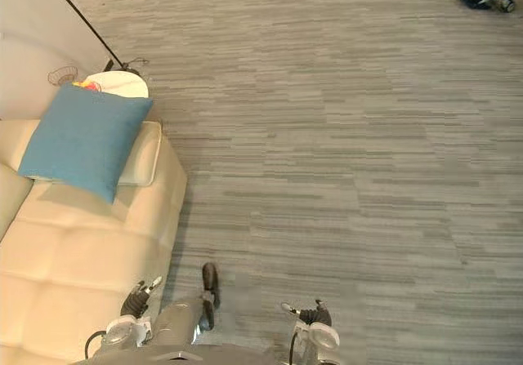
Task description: Pick up cushions and gather them together orderly.
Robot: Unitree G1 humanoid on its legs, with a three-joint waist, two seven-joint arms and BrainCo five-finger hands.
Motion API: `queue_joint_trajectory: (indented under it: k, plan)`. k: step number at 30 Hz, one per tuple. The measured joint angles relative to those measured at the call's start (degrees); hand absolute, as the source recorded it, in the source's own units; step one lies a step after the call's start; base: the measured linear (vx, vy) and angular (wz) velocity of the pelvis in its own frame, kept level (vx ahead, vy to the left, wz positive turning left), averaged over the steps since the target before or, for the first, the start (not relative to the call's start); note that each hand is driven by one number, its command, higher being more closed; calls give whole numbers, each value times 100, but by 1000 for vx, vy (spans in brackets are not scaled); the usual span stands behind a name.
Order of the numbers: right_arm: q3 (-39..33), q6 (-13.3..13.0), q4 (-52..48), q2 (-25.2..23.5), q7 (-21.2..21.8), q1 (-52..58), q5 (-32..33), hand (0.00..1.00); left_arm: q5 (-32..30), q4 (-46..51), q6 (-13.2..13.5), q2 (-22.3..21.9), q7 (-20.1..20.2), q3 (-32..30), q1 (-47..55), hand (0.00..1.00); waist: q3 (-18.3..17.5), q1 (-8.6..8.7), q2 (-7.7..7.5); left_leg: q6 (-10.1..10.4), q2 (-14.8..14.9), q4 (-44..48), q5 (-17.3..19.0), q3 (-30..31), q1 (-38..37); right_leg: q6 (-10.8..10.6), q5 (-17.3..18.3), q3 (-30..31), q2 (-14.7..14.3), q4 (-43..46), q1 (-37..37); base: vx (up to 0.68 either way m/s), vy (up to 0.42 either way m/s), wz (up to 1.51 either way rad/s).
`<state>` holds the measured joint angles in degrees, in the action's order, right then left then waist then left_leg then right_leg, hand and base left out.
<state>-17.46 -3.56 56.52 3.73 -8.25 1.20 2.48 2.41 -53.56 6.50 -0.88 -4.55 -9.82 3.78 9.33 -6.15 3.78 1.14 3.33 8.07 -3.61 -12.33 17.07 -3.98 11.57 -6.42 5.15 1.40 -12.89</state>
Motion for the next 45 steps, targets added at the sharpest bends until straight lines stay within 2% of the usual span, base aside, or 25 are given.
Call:
queue_joint_trajectory:
  k: [1,3,5,6,7,9,10,12,13,15,17,19,20,22,24,27,29,30,32,33,36,37,38,42,45]
  plan:
    - [72,1,85,-6,3,-25,-1,0,0,-4,8,38,0,2,1,0,-48,-5,-93,-142,-79,14,-109,-18,-15,35,27,43,78,15,-12,641,301,-31]
    - [171,-8,109,-134,18,-108,-19,0,4,-22,17,219,3,-3,-3,0,-189,7,-461,-420,-387,238,114,-83,21,51,-9,281,388,402,147,527,223,-16]
    - [142,-4,167,-103,19,-109,-60,0,10,-47,17,247,-1,-4,-19,0,-196,-6,-483,-496,-423,683,618,-170,-25,-21,-43,592,478,1597,571,445,212,-9]
    - [139,-4,182,-98,20,-109,-62,0,10,-62,17,250,-1,5,-22,0,-195,12,-483,-500,-426,715,681,-163,-45,-103,-67,617,493,1823,656,466,233,-5]
    - [137,0,290,-106,27,-99,-63,0,8,-214,-35,298,-8,104,-62,0,-170,76,-479,-528,-533,772,988,-101,-409,-802,-393,791,573,3751,1365,366,177,7]
    - [148,4,293,-118,35,19,-63,0,5,-338,-109,374,-3,152,-64,0,-144,185,-461,-579,-657,661,1168,24,-910,-734,-288,661,580,5110,1825,474,182,26]
    - [116,-11,230,-121,56,53,-18,0,7,-364,-139,421,-11,166,-53,0,-122,195,-448,-595,-725,517,1213,86,-1262,-530,-36,502,579,5475,2019,471,144,39]
    - [116,-10,216,-68,59,93,-38,0,20,-382,-146,448,-10,245,-11,0,-93,263,-418,-619,-793,281,1248,182,-1683,-347,276,182,538,5426,2249,424,56,42]
    - [99,-13,197,-73,62,61,-55,0,35,-391,-146,448,-12,248,-5,0,-78,297,-417,-647,-805,157,1266,372,-1951,-169,513,-108,410,4965,2503,476,-11,74]
    - [71,-19,66,-94,63,46,-50,0,141,-395,-152,373,-11,181,6,0,-39,355,-391,-654,-747,54,1277,785,-2211,-54,544,-127,96,3761,2830,389,-63,105]
    - [38,-15,63,-104,62,39,-48,0,258,-385,-151,258,-22,41,52,0,-16,380,-389,-530,-683,38,1416,1087,-2427,-9,120,278,-154,2440,2845,429,-143,104]
    - [40,-5,60,-146,60,41,-48,0,318,-369,-149,253,-17,-69,63,0,15,372,-464,-410,-675,90,1611,1300,-2592,18,-514,655,-172,1673,2817,357,-195,90]
    - [40,-7,56,-169,62,49,-47,0,378,-343,-143,236,-21,-187,81,0,42,373,-537,-278,-665,227,1894,1548,-2687,-5,-1218,764,-174,1647,2735,363,-303,73]
    - [32,-10,53,-140,63,31,-54,0,374,-340,-135,120,-16,-343,81,0,15,313,-354,-145,-453,317,2011,1746,-2724,118,-877,626,-329,1935,2718,372,-309,55]
    - [-134,-21,12,-110,71,29,-8,0,364,-385,-142,-78,-11,-406,96,0,-44,375,-132,-23,-240,285,2063,2047,-2732,203,-452,160,-364,2165,2678,313,-232,69]
    - [-138,-3,34,-106,68,52,-13,0,366,-361,-138,-142,-11,-540,108,0,-49,339,-138,160,-129,575,1970,2041,-2666,338,-216,-202,-318,2170,2415,246,-179,70]
    - [-130,-4,44,-119,60,91,-12,0,385,-316,-131,-147,-9,-622,107,0,-34,298,-173,522,-41,1530,1982,1854,-2240,394,-131,-535,-221,1980,2073,202,-119,83]
    - [-127,-4,47,-118,57,94,-12,0,417,-309,-121,-147,-10,-632,108,0,-40,279,-164,589,5,1796,1986,1727,-2096,405,-130,-614,-209,1911,1986,183,-85,82]
    - [-124,-6,74,-106,55,130,-12,0,456,-311,-84,-134,-17,-623,124,0,-55,275,-134,552,279,2426,2040,871,-1667,441,-147,-1003,-137,1596,1637,163,-31,77]
    - [-128,-5,76,-91,52,137,-12,0,498,-313,-83,-106,-15,-580,126,0,-61,273,-154,426,358,2343,2114,380,-1490,407,-175,-1154,-39,1436,1462,129,14,57]
    - [-125,-5,82,-64,53,111,-10,0,528,-324,-76,-40,-14,-485,120,0,-60,273,-162,357,353,1505,2003,-135,-1227,261,-262,-1347,211,1302,1336,166,121,48]
    - [-124,-3,86,-64,53,112,-10,0,527,-327,-77,-21,-13,-451,115,0,-59,285,-160,354,355,1193,1861,-233,-1197,220,-280,-1398,256,1269,1301,145,141,54]
    - [-123,8,96,-56,52,100,-9,0,529,-349,-85,44,-8,-336,82,0,-77,282,-197,133,294,627,1021,-522,-1144,6,-278,-1533,351,1207,1199,151,132,54]
    - [-76,4,95,-248,55,91,-4,0,513,-346,-95,329,-11,-75,22,0,-149,239,-513,23,-175,24,706,-565,-1221,-130,-510,-1629,570,613,1022,148,184,59]
    - [-75,-4,79,-263,57,19,-6,0,511,-397,-110,397,-11,-73,33,0,-132,242,-544,-10,-367,-147,684,-432,-1496,-175,-662,-1626,661,427,657,89,121,30]
